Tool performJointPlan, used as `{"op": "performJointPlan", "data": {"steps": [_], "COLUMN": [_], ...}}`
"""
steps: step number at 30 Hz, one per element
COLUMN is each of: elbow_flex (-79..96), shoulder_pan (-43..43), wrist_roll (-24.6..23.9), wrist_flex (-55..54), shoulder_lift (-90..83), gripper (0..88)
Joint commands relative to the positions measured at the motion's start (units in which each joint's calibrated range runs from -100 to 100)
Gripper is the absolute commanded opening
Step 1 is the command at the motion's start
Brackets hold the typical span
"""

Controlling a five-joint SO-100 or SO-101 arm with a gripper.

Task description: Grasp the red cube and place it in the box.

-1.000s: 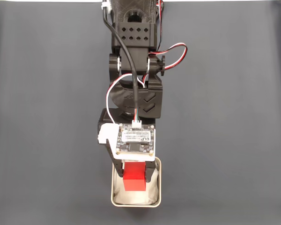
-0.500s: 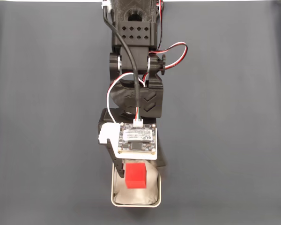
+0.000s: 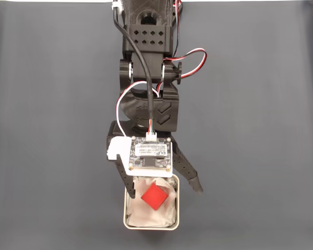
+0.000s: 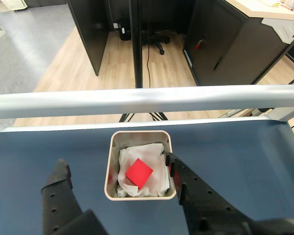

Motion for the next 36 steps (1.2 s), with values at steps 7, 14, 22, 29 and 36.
{"op": "performJointPlan", "data": {"steps": [7, 14, 22, 29, 36], "elbow_flex": [0.44, 0.99, 1.35, 1.35, 1.08], "shoulder_pan": [0.57, 0.57, 0.78, 0.71, 0.5], "wrist_roll": [0.2, 0.2, 0.29, 0.39, 0.49], "wrist_flex": [-1.8, -2.04, -2.13, -2.21, -1.31], "shoulder_lift": [-4.72, -5.06, -5.41, -5.67, -8.01], "gripper": [44.0, 43.9, 43.7, 42.9, 1.9]}}
